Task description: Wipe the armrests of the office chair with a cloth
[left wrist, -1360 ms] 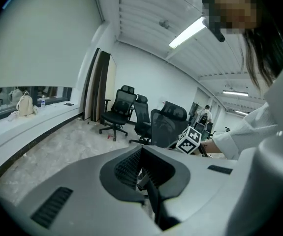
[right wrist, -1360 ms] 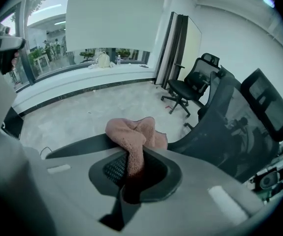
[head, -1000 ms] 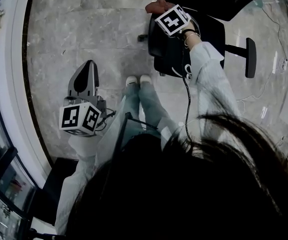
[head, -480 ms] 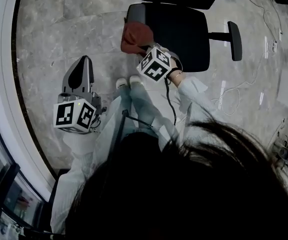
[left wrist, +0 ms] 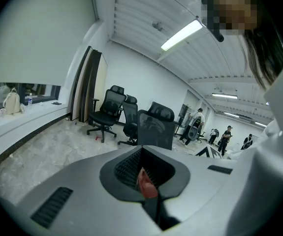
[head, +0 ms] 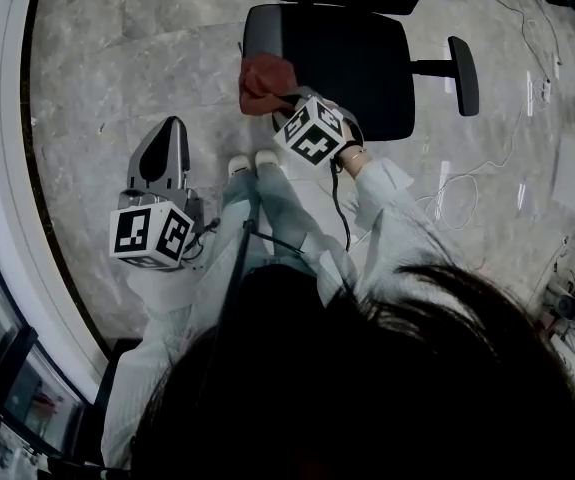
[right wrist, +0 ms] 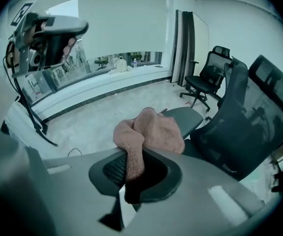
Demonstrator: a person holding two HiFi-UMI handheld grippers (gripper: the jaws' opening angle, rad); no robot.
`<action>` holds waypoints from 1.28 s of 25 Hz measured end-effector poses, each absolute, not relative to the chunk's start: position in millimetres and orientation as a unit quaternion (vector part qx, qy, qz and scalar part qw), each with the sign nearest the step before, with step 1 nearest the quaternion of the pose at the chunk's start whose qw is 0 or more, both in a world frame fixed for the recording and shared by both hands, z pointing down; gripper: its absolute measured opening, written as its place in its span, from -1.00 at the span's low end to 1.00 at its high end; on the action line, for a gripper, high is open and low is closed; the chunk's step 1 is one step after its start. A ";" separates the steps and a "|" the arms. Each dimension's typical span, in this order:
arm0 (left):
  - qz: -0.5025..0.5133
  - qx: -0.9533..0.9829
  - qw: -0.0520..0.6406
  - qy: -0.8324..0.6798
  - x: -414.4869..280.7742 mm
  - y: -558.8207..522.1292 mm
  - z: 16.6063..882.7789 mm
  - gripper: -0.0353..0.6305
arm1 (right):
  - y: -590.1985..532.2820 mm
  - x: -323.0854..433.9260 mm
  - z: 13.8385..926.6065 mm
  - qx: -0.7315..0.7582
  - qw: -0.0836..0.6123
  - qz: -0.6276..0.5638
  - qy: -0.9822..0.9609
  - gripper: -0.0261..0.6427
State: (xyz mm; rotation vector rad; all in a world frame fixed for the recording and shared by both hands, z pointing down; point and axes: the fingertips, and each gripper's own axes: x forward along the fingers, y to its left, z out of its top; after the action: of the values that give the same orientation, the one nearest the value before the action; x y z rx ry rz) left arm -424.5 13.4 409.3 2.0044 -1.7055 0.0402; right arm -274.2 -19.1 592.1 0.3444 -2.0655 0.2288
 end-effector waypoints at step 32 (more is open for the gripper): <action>0.002 0.718 0.234 -0.655 -463.6 22.0 397.9 -0.88 | -34.3 -306.8 600.2 0.167 0.480 0.126 -0.852 -0.85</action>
State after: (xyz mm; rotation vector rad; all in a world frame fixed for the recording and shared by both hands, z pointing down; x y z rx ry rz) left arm -463.6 22.0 397.9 1.9709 -1.7992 0.0043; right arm -306.8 -34.3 600.2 0.4082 -2.0773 0.3077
